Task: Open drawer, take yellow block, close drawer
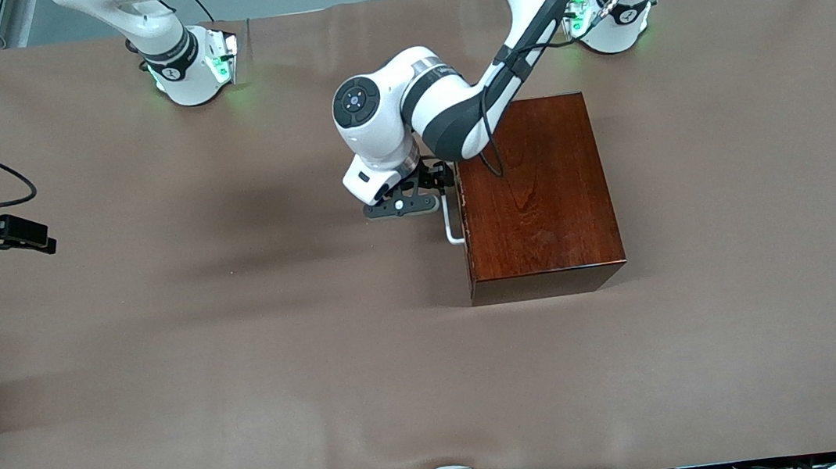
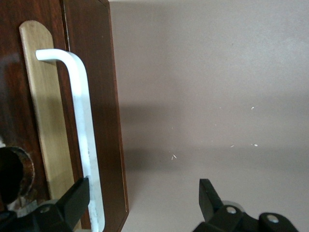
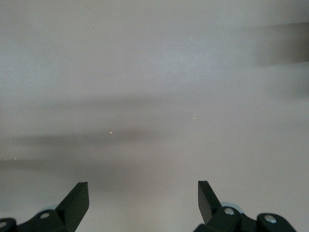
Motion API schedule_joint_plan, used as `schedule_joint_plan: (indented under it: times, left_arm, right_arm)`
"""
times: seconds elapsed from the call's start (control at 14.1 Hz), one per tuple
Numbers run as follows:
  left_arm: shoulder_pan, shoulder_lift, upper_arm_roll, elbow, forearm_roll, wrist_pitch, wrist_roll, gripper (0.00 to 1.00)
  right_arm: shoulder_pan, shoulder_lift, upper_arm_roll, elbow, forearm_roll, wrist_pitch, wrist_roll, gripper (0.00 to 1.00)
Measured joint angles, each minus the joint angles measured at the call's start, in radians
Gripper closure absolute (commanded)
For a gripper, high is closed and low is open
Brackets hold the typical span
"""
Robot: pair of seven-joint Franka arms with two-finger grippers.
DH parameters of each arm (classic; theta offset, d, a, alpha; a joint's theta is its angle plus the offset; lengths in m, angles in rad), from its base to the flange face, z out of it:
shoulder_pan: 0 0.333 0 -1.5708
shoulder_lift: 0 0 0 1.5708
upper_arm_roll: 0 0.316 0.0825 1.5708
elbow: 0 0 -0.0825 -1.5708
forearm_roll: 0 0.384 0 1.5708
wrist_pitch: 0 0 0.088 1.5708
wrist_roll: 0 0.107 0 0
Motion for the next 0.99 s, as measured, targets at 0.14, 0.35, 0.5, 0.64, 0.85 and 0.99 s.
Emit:
schedule_joint_plan:
  times: [0.14, 0.35, 0.5, 0.64, 0.85, 0.99]
  left_arm:
    - [0.002, 0.000, 0.001, 0.002, 0.001, 0.000, 0.000, 0.00]
    - [0.006, 0.000, 0.001, 0.002, 0.031, 0.000, 0.000, 0.00]
    - [0.012, 0.000, 0.002, 0.002, 0.050, -0.001, 0.000, 0.00]
    - [0.013, 0.001, 0.003, 0.000, 0.051, -0.001, 0.000, 0.00]
    - [0.003, 0.012, 0.003, -0.001, 0.051, 0.000, 0.000, 0.00]
    - [-0.001, 0.029, 0.003, -0.003, 0.051, 0.001, 0.000, 0.00]
  right_arm:
    - [0.000, 0.000, 0.000, 0.000, 0.000, 0.000, 0.000, 0.00]
    - [0.000, 0.000, 0.000, 0.000, 0.000, 0.000, 0.000, 0.00]
    - [0.000, 0.000, 0.000, 0.000, 0.000, 0.000, 0.000, 0.00]
    - [0.000, 0.000, 0.000, 0.000, 0.000, 0.000, 0.000, 0.00]
    - [0.000, 0.000, 0.000, 0.000, 0.000, 0.000, 0.000, 0.00]
    - [0.000, 0.000, 0.000, 0.000, 0.000, 0.000, 0.000, 0.00]
